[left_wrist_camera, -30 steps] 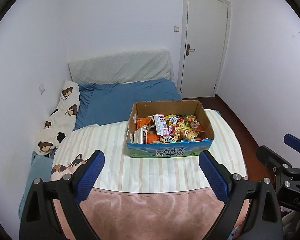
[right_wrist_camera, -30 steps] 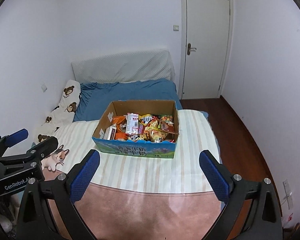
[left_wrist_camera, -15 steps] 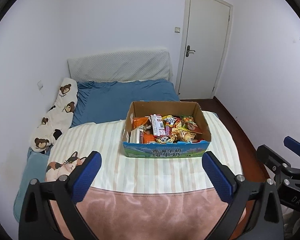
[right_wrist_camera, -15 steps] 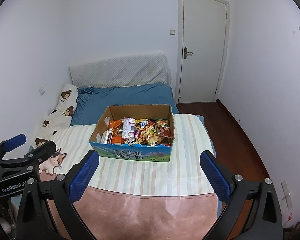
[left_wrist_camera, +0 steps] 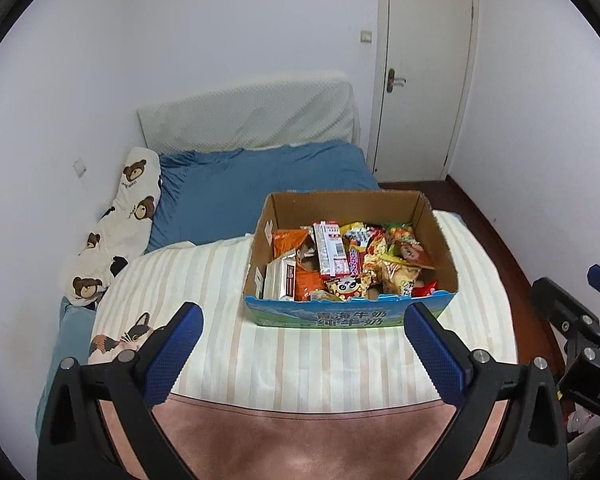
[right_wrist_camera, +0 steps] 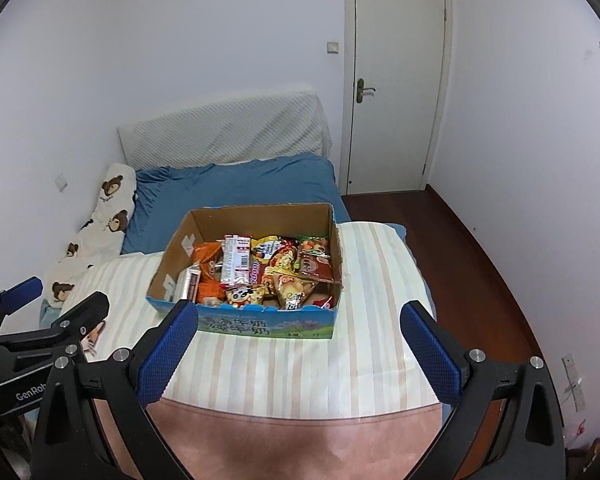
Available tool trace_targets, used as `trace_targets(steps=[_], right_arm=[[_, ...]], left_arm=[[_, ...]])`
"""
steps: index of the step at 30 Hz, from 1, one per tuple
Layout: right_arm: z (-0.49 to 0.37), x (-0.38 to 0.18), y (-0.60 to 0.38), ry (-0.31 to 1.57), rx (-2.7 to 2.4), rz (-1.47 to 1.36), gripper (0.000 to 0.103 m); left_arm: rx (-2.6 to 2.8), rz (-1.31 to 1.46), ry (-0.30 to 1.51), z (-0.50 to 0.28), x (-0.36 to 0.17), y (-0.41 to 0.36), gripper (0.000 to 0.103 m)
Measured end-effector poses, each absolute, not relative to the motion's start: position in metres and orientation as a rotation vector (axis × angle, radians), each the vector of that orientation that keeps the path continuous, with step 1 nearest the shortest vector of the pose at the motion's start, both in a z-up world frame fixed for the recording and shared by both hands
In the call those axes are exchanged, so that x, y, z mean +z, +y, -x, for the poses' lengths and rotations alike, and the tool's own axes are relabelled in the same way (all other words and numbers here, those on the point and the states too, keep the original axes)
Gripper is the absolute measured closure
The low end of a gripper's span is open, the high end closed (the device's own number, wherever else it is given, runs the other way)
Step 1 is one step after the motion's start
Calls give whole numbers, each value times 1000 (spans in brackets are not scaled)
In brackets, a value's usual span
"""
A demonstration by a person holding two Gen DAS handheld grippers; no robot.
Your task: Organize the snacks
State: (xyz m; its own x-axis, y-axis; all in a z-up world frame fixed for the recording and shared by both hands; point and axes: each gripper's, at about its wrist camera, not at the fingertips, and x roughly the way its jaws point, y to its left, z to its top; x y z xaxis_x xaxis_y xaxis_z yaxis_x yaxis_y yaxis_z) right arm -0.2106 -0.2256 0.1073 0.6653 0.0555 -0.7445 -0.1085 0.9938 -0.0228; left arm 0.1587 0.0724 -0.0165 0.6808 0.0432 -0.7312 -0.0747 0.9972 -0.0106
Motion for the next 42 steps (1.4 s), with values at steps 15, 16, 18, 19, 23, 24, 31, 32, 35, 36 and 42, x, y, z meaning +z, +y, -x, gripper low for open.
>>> trace_targets(steps=[15, 16, 18, 19, 23, 24, 31, 32, 35, 36, 42], right_arm=[[146, 40, -233, 969, 26, 54, 0], [143, 36, -233, 973, 23, 52, 0], [140, 32, -234, 981, 19, 47, 0], [139, 31, -235, 982, 15, 48, 0], [139, 31, -237, 988, 7, 39, 0], [139, 31, -237, 989, 8, 35, 0], [142, 33, -238, 970, 6, 28, 0], [143, 36, -238, 968, 6, 28, 0], [144, 40, -237, 959, 3, 33, 0], [145, 40, -236, 956, 4, 36, 0], [147, 42, -236, 956, -1, 31, 0]], left_arm=[[74, 32, 917, -209, -48, 68, 0], [74, 35, 919, -210, -50, 68, 0], [75, 38, 923, -212, -51, 69, 0], [74, 40, 924, -212, -52, 70, 0], [72, 45, 928, -214, -54, 72, 0], [72, 46, 928, -214, -55, 72, 0], [72, 49, 915, -214, -55, 72, 0], [72, 47, 914, -213, -55, 72, 0], [75, 47, 911, -213, -54, 73, 0], [76, 47, 911, -213, -54, 73, 0], [81, 43, 908, -211, -52, 73, 0]])
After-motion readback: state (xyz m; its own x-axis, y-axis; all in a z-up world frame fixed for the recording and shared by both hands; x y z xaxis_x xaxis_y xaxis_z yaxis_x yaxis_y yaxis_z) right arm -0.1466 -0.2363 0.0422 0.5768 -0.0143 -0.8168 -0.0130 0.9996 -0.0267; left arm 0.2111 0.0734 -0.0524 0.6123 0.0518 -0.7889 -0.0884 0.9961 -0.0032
